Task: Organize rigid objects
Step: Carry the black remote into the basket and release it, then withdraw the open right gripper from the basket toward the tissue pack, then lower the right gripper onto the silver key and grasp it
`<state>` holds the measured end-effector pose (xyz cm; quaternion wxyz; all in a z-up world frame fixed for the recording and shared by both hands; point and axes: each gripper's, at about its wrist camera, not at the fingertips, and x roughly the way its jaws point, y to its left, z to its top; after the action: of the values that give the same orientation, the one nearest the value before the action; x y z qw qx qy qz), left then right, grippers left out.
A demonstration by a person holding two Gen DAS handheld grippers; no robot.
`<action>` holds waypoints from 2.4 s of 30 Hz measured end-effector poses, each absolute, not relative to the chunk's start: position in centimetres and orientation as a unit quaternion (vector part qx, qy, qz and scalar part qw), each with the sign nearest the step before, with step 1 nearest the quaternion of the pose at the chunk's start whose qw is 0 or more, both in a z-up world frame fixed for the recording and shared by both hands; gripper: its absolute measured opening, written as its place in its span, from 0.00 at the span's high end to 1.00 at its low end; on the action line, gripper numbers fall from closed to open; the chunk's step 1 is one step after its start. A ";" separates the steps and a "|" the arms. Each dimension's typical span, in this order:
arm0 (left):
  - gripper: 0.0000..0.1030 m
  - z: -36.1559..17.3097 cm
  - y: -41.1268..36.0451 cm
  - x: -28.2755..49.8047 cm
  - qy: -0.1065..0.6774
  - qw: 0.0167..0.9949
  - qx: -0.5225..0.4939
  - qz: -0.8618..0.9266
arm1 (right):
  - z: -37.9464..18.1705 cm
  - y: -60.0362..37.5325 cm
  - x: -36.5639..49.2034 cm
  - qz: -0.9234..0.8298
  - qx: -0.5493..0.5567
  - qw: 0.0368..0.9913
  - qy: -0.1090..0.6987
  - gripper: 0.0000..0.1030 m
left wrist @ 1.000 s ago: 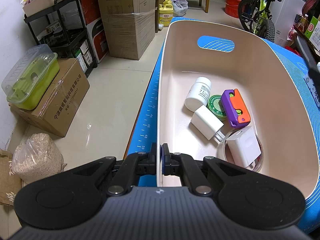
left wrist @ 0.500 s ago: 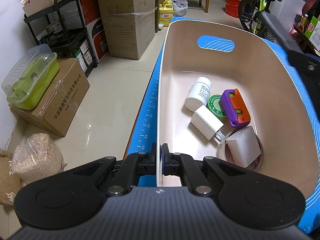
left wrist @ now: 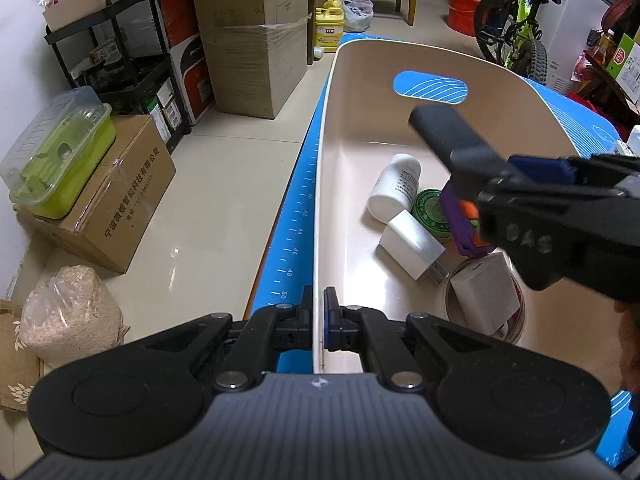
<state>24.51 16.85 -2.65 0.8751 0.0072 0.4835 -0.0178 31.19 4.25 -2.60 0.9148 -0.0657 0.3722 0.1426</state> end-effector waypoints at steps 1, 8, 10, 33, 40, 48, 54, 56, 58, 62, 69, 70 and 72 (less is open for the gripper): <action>0.95 -2.7 16.8 24.5 0.484 0.875 0.007 -0.018 | -2.9 4.5 31.4 0.142 -0.069 0.911 0.380 0.48; 0.95 -2.7 16.6 24.5 0.483 0.875 0.006 -0.018 | -4.4 5.6 32.6 0.151 -0.094 0.881 0.438 0.48; 0.95 -2.7 16.6 24.5 0.483 0.875 0.006 -0.018 | -4.7 5.9 32.9 0.150 -0.098 0.875 0.450 0.48; 0.95 -2.7 16.9 24.7 0.485 0.874 0.006 -0.017 | 0.0 1.0 29.2 0.164 -0.058 0.911 0.375 0.26; 0.95 -2.7 16.9 24.7 0.485 0.874 0.007 -0.017 | 3.2 -4.2 26.9 0.132 -0.028 0.939 0.317 0.26; 0.95 -2.8 17.2 24.6 0.485 0.874 0.009 -0.014 | -0.1 -10.0 26.4 0.066 -0.006 0.939 0.338 0.26; 0.95 -2.9 17.2 24.7 0.486 0.874 0.011 -0.012 | -4.7 -11.9 26.6 0.061 -0.014 0.913 0.403 0.26; 0.95 -2.9 17.1 24.7 0.486 0.874 0.010 -0.012 | -5.9 -12.0 26.6 0.067 -0.010 0.904 0.421 0.26; 0.95 -2.9 17.1 24.7 0.486 0.874 0.010 -0.011 | -6.9 -11.6 26.5 0.077 -0.008 0.898 0.434 0.27; 0.95 -2.9 17.1 24.7 0.486 0.874 0.011 -0.012 | -8.6 -10.1 26.0 0.103 -0.031 0.890 0.444 0.27; 0.95 -2.9 17.2 24.7 0.486 0.874 0.011 -0.012 | -10.3 -7.9 26.0 0.128 -0.053 0.887 0.440 0.39; 0.95 -2.9 17.1 24.7 0.486 0.874 0.010 -0.012 | -10.5 -7.7 25.9 0.128 -0.048 0.887 0.441 0.46; 0.95 -2.9 17.1 24.7 0.486 0.874 0.010 -0.012 | -10.7 -8.0 26.0 0.125 -0.046 0.891 0.434 0.53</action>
<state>24.71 17.12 -2.86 0.8737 0.0101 0.4862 -0.0119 26.03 -7.96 -10.70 0.8908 -0.0458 0.4344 0.1249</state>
